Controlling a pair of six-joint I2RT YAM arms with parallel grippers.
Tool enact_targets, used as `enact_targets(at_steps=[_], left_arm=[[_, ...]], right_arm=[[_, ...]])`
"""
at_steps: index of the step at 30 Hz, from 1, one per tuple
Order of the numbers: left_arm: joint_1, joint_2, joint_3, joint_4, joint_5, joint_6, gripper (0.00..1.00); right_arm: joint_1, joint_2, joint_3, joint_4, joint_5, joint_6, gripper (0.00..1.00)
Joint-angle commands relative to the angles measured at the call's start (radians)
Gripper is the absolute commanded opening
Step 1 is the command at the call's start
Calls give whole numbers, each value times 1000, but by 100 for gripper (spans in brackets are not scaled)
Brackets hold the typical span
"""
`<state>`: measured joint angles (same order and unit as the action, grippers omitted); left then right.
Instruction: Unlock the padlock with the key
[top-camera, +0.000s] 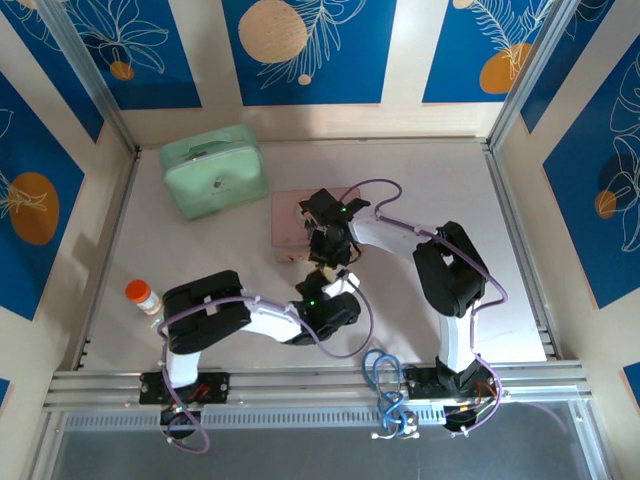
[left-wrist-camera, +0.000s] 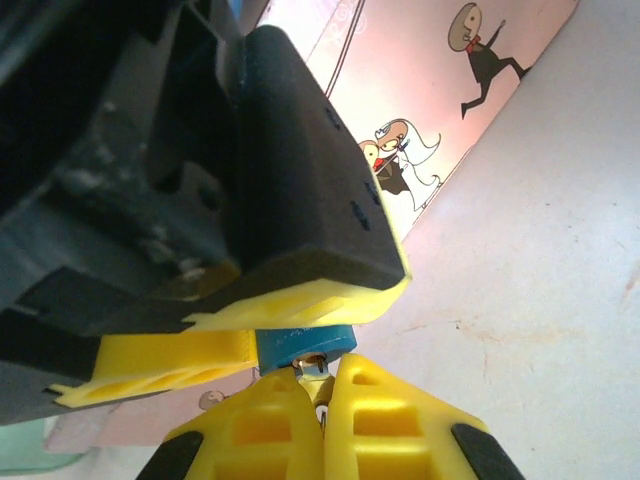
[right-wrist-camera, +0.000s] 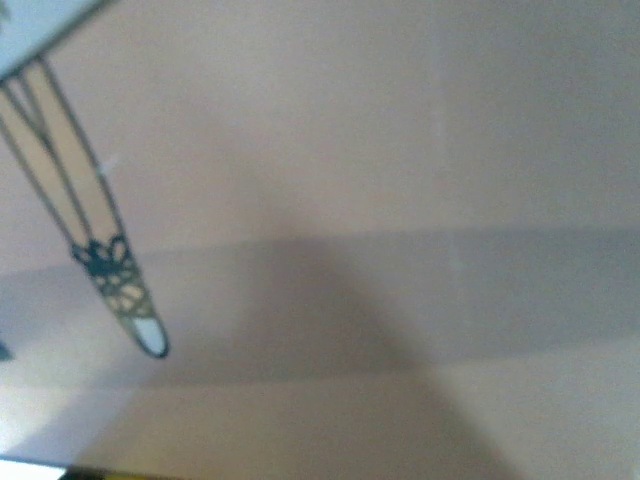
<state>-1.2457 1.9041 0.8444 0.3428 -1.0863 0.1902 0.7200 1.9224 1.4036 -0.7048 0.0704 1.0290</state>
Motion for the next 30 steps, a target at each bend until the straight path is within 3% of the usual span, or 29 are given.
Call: enact_targets(at_steps=[1,3,5,7,10,15,19,20,21,22,26,30], left_arm=[[-100,16,27,213,152,189,0],[-98,-12,7,180,196,160,0],[-84,-95,-26,112,273,51,0],[-73,-186,-66,78,335,-45,0],[-66,-283,-93,13,390,-174,0],[-40,-351,-112,-42,449,-383,0],[-28,-343,-83,-96,486,-474,0],[-20,-347,-67,-139,490,-524,15],[-13,-363,-56,-182,495,-577,42],[-14,-389,-55,-213,489,-619,62],[-12,-553,-85,-332,521,-753,86],[5,-760,-123,-531,520,-901,91]], right_arm=[[42,13,-40,66,-249,82,0],[37,-1,-62,93,-276,90,0],[49,-9,-60,72,-200,84,0],[25,20,-82,114,-272,87,0],[28,20,-97,135,-260,91,0],[34,19,-95,161,-282,107,0],[41,5,-88,154,-272,110,0],[39,8,-87,150,-269,107,0],[38,10,-86,147,-263,102,0],[37,14,-87,142,-257,98,0],[35,22,-127,172,-259,94,0],[42,20,-187,253,-254,96,0]])
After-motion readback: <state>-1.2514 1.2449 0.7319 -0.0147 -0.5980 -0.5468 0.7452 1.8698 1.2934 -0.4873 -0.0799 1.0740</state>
